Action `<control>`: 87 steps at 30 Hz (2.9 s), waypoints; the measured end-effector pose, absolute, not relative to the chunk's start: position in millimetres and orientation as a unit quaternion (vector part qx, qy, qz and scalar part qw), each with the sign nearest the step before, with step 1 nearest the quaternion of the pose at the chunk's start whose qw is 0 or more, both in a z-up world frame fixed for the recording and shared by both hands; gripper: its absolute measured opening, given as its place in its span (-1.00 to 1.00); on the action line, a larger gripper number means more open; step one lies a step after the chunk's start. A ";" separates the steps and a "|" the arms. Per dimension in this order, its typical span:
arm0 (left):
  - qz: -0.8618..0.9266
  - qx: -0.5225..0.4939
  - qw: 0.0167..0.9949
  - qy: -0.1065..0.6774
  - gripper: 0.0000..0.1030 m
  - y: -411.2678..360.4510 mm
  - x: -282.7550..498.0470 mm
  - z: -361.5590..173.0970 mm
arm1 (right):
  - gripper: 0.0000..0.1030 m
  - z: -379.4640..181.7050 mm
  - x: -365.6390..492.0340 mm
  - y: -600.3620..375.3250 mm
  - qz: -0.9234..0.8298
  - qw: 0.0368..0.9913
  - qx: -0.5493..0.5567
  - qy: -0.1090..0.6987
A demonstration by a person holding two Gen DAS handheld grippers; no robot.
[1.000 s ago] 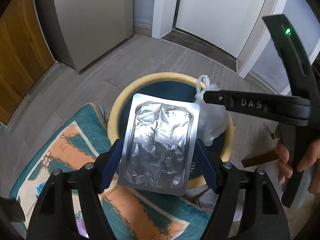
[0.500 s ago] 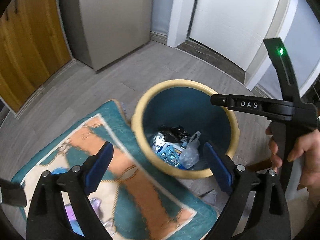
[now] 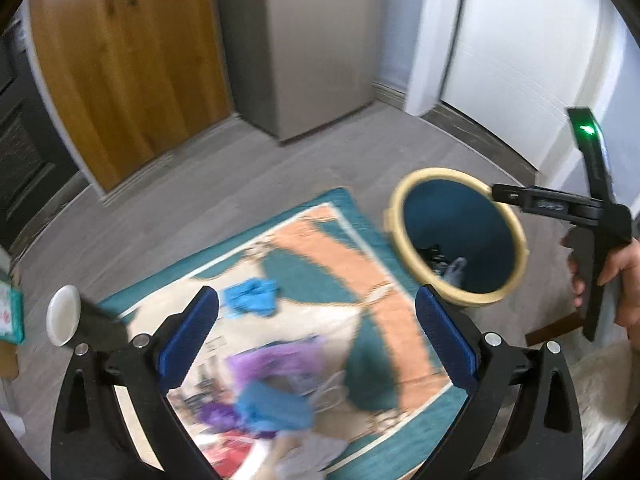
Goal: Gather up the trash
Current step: 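Move both tools back over the mat toward the remaining trash, then grasp the purple packet with the left gripper while the right grasps the blue glove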
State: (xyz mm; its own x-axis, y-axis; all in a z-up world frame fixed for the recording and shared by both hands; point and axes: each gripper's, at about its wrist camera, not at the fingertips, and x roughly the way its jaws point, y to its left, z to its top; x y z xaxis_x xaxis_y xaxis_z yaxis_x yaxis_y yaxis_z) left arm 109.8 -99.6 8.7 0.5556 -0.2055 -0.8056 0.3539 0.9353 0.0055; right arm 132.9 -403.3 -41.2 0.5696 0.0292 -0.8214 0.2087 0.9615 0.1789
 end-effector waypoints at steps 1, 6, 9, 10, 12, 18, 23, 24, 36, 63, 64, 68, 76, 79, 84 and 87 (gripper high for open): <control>-0.152 0.079 0.880 0.443 0.88 -90.2 109.9 9.8 | 0.89 -39.2 131.6 -402.2 -0.050 0.876 0.136 0.459; -0.104 0.044 0.891 0.439 0.88 -38.9 109.7 12.2 | 0.89 -31.4 130.3 -375.2 -0.029 0.879 0.127 0.459; -0.086 0.034 0.895 0.437 0.88 -17.5 107.2 5.7 | 0.89 -31.0 132.2 -353.8 -0.012 0.878 0.105 0.467; -0.080 0.034 0.896 0.436 0.88 -11.4 105.4 2.4 | 0.89 -30.8 133.5 -344.1 -0.004 0.877 0.101 0.471; -0.068 0.032 0.897 0.435 0.88 0.1 101.8 -5.7 | 0.89 -31.9 135.4 -328.1 0.008 0.873 0.101 0.478; -0.042 0.010 0.897 0.440 0.88 30.6 99.6 -16.1 | 0.90 -48.2 146.9 -272.5 0.066 0.844 0.153 0.509; -0.043 0.009 0.894 0.446 0.88 43.0 101.2 -26.4 | 0.90 -70.6 160.9 -229.6 0.088 0.834 0.133 0.528; -0.041 0.016 0.891 0.451 0.88 44.7 103.7 -31.1 | 0.90 -74.4 164.0 -222.8 0.088 0.835 0.116 0.530; -0.067 0.013 0.877 0.476 0.88 37.6 136.9 -64.2 | 0.90 -104.8 198.2 -206.9 0.101 0.833 0.054 0.541; -0.186 0.104 0.771 0.600 -1.00 -29.4 144.8 -164.8 | 0.29 -145.1 241.8 -192.5 0.173 0.798 0.116 0.565; -0.187 0.104 0.772 0.599 -1.00 -27.2 143.7 -162.7 | 0.25 -145.5 242.3 -189.6 0.179 0.797 0.116 0.565; -0.195 0.079 0.777 0.593 -1.00 -18.2 144.3 -155.3 | 0.06 -152.0 243.4 -171.7 0.216 0.784 0.115 0.571; -0.196 0.058 0.783 0.588 -1.00 -16.5 146.2 -148.6 | -0.80 -153.5 244.5 -175.8 0.232 0.770 0.155 0.574; -0.195 0.054 0.788 0.581 -1.00 -20.2 143.5 -142.9 | -0.81 -141.2 241.6 -184.9 0.231 0.778 0.165 0.560; -0.193 0.054 0.797 0.570 -1.00 -25.7 134.6 -131.5 | -0.81 -124.1 234.9 -203.7 0.215 0.792 0.181 0.542; -0.189 0.059 0.805 0.559 -1.00 -27.6 123.5 -120.4 | -0.81 -113.6 229.7 -214.9 0.205 0.802 0.187 0.529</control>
State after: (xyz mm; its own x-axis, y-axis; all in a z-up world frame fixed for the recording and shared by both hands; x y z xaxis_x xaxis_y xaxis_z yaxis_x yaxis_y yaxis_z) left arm 123.5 -27.6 -120.4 0.3034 -0.2386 -0.9225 0.3700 0.9217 -0.1167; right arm 229.7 -214.9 -113.6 0.3559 0.5268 -0.7719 -0.1315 0.8460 0.5167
